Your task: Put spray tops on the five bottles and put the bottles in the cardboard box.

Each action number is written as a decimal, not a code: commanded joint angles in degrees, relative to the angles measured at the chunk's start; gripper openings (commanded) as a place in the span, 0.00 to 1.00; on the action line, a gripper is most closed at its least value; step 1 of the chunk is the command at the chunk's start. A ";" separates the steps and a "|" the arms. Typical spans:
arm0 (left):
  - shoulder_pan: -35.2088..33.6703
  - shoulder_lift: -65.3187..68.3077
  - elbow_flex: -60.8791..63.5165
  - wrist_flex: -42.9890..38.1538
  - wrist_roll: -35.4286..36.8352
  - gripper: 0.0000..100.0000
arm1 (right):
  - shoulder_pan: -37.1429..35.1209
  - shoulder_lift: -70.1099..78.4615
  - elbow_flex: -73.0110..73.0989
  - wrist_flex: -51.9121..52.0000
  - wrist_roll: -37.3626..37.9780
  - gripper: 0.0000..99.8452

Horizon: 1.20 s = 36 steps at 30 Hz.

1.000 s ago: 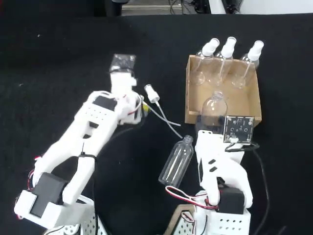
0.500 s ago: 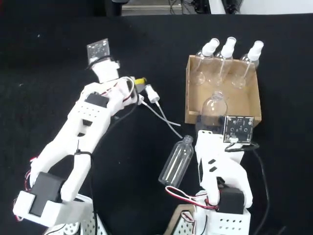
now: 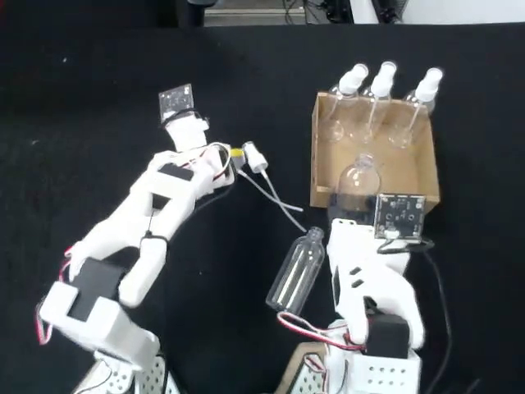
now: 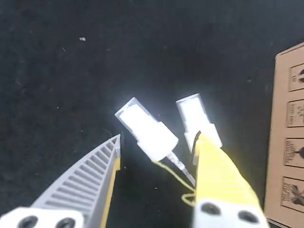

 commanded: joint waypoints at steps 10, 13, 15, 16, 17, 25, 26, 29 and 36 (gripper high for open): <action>0.92 2.90 -4.79 0.35 6.33 0.25 | 1.14 -4.44 -0.22 0.00 0.00 0.01; 0.92 2.90 -4.62 0.44 10.99 0.25 | 1.14 -4.44 -0.22 0.00 0.00 0.01; 0.92 2.90 -4.35 0.62 14.07 0.25 | 1.14 -4.44 -0.22 0.00 0.00 0.01; 0.92 2.90 -3.82 0.62 15.47 0.25 | 1.14 -4.44 -0.22 0.00 0.00 0.01; 0.92 2.90 -3.47 0.53 16.35 0.25 | 1.14 -4.44 -0.22 0.00 0.00 0.01; 2.86 2.99 -3.03 0.53 17.05 0.25 | 1.14 -4.44 -0.22 0.00 0.00 0.01; 3.65 2.99 -3.03 0.26 17.05 0.25 | 1.14 -4.44 -0.22 0.00 0.00 0.01; 5.32 4.31 -3.47 0.18 17.05 0.25 | 1.14 -4.44 -0.22 0.00 0.00 0.01; 5.23 10.64 -6.64 0.70 16.88 0.25 | 1.14 -4.44 -0.22 0.00 0.00 0.01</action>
